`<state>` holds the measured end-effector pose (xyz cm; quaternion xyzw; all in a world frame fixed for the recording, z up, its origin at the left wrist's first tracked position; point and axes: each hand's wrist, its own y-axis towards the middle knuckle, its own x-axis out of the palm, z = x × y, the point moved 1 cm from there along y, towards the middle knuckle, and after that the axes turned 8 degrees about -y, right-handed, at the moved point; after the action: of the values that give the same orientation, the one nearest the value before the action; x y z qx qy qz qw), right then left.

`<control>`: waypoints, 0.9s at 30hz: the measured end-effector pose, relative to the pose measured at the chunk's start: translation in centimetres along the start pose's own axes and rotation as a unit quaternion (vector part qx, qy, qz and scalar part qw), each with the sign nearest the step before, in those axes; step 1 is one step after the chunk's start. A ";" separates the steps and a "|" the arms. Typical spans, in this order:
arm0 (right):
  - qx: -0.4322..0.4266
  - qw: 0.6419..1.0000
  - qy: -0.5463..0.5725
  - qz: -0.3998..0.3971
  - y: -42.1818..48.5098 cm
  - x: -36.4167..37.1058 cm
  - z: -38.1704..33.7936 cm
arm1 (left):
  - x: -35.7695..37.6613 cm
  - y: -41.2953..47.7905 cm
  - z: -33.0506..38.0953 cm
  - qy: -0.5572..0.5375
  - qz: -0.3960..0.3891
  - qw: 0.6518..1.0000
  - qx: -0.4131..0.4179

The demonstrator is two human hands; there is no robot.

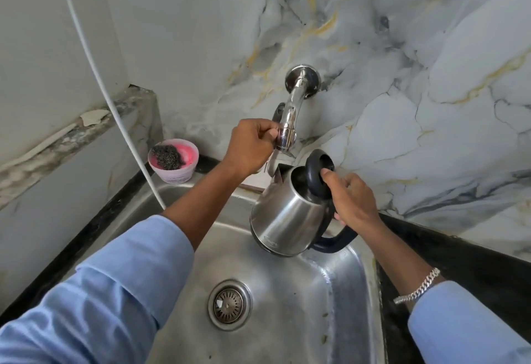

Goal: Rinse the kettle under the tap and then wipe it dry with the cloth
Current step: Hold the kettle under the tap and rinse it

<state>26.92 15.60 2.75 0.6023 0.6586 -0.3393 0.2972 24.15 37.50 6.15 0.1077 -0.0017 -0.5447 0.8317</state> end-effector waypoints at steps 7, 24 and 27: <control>-0.001 1.000 0.017 0.015 -0.7 -0.1 -0.6 | -0.2 0.5 0.2 0.045 0.006 0.999 0.009; -0.036 0.997 0.060 0.021 -1.5 0.6 -3.7 | -1.0 1.5 1.6 0.082 -0.072 0.994 0.004; -0.030 0.997 0.062 0.025 -1.3 0.3 -3.5 | -1.0 1.7 1.7 0.100 -0.084 0.991 0.015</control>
<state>25.67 18.53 4.72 0.6293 0.6705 -0.2737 0.2820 25.12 38.78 8.23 0.1736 0.0827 -0.5993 0.7771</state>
